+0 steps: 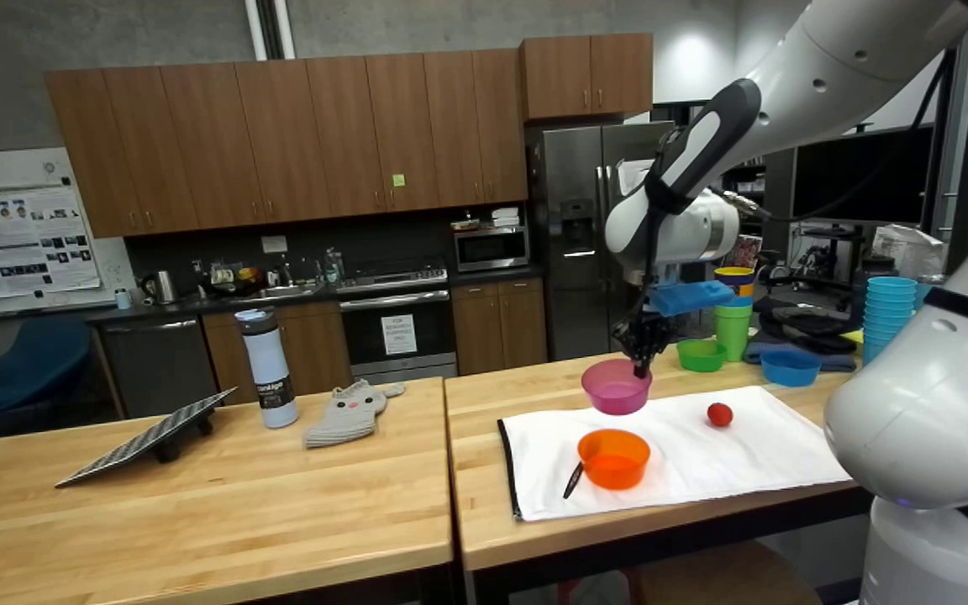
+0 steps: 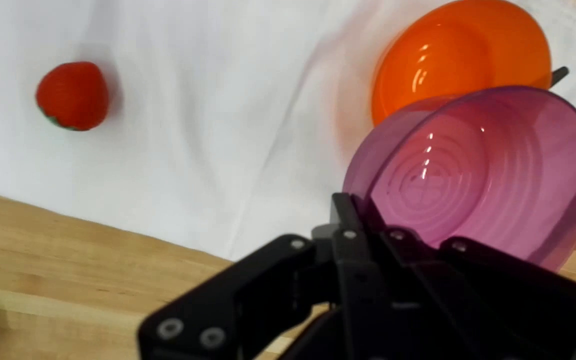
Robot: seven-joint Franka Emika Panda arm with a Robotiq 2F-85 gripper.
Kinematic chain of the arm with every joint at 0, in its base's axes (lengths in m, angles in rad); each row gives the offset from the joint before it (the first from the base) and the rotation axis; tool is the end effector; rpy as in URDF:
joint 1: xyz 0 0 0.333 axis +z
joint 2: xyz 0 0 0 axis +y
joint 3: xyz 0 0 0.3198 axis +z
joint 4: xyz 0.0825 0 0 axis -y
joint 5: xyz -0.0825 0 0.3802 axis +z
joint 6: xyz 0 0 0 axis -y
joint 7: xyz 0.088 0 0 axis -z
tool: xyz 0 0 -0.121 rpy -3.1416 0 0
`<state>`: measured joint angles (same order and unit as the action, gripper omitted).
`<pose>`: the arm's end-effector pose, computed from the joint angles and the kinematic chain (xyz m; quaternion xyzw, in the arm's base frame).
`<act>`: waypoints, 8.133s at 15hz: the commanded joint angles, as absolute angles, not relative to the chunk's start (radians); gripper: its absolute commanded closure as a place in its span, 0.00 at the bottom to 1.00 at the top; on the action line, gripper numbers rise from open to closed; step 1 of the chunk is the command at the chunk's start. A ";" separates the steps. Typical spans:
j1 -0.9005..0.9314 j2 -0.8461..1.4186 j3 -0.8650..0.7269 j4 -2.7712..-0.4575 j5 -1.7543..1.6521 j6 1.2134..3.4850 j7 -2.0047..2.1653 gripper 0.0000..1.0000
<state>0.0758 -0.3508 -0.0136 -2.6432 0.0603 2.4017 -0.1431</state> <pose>0.4073 0.0266 0.3618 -0.9949 -0.0815 -0.0554 0.0216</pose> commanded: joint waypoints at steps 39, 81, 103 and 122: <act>0.079 -0.164 -0.033 -2.630 0.239 2.311 -0.246 0.99; 0.069 -0.072 0.010 -2.581 0.211 2.327 -0.211 0.01; 0.040 -0.042 0.003 -2.577 0.269 2.375 -0.258 0.98; -0.025 -0.074 -0.102 -2.532 0.521 2.573 -0.359 0.98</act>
